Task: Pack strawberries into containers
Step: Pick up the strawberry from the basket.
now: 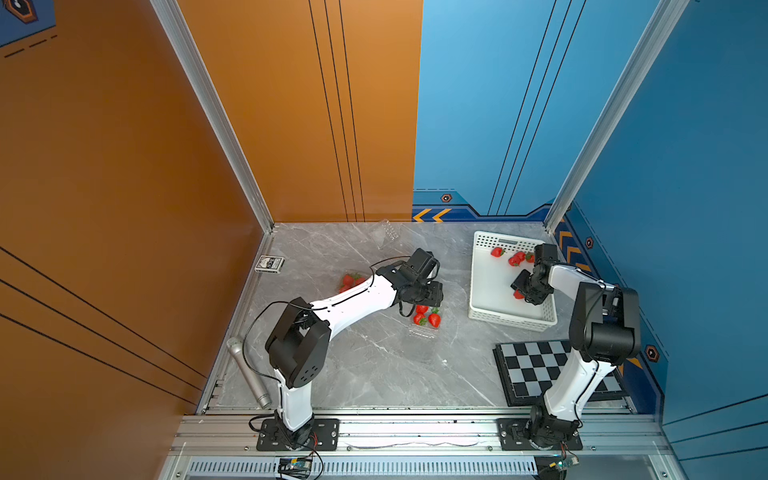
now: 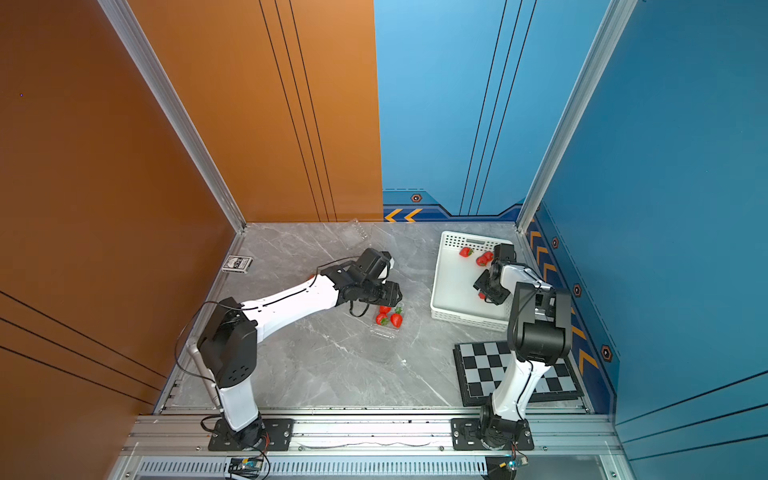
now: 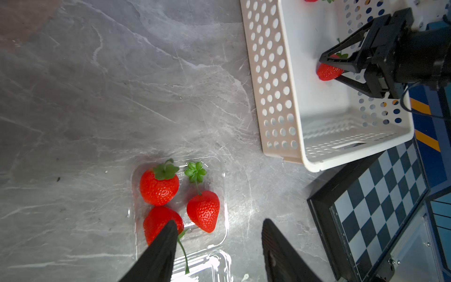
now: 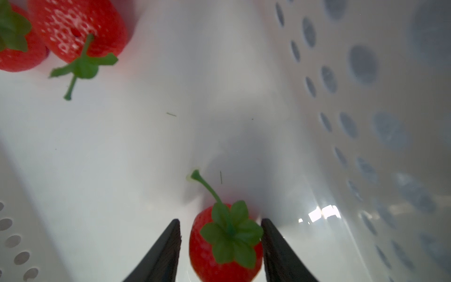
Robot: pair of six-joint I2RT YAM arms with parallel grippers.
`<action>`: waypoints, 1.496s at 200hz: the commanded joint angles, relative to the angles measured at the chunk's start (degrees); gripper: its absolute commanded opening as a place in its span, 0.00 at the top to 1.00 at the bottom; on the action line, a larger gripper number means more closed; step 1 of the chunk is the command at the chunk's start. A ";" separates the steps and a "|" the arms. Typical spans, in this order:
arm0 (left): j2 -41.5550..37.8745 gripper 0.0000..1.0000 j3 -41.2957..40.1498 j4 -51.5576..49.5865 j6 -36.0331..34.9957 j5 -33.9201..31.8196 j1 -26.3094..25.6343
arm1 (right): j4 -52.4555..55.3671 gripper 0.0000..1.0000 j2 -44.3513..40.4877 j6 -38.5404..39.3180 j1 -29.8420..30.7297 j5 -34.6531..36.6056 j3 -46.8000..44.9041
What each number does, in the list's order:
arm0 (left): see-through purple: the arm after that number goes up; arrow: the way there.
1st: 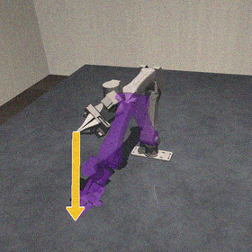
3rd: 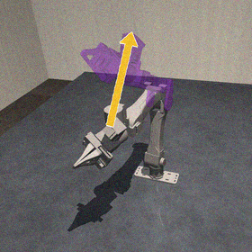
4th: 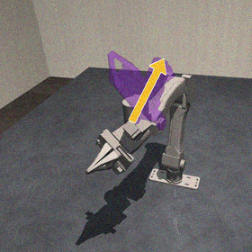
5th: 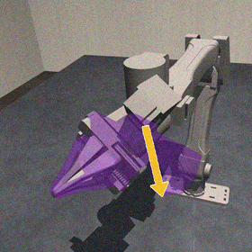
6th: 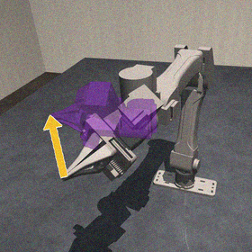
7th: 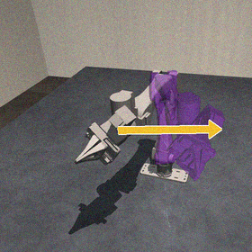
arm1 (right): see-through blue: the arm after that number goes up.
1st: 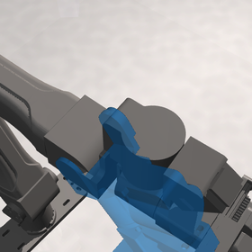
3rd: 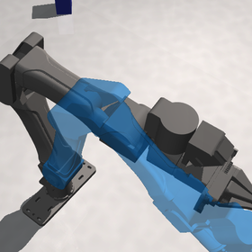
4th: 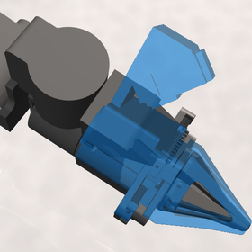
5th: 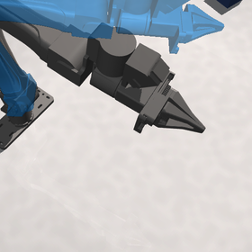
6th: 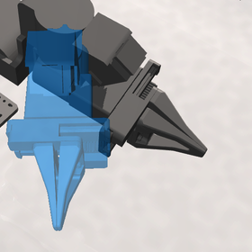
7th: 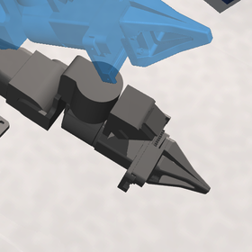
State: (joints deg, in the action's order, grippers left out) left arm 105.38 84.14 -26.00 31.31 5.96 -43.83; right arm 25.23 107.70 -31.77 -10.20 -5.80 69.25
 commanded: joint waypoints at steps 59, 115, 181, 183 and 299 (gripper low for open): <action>-4.80 0.42 -4.21 -1.33 0.14 -2.00 2.13 | -0.80 0.63 1.09 0.82 -0.09 -0.18 -1.25; -7.12 0.42 -7.76 -1.34 0.51 -2.61 3.23 | -0.56 0.74 -1.13 2.77 0.13 -0.35 -1.49; -12.82 0.43 -14.30 -1.34 1.59 -3.23 5.10 | 6.56 0.75 -5.11 13.32 2.32 -0.39 2.24; -13.07 0.42 -14.56 -1.34 1.63 -3.23 5.19 | 6.71 0.75 -5.46 13.44 2.45 -0.05 2.21; -20.87 0.42 -22.39 -2.95 3.84 -4.75 7.10 | 17.06 0.75 -13.51 15.70 13.02 -4.49 7.36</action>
State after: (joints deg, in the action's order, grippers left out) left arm 86.48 63.42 -27.55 33.95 2.76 -37.39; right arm 37.45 97.86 -16.45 -1.43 -7.35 74.65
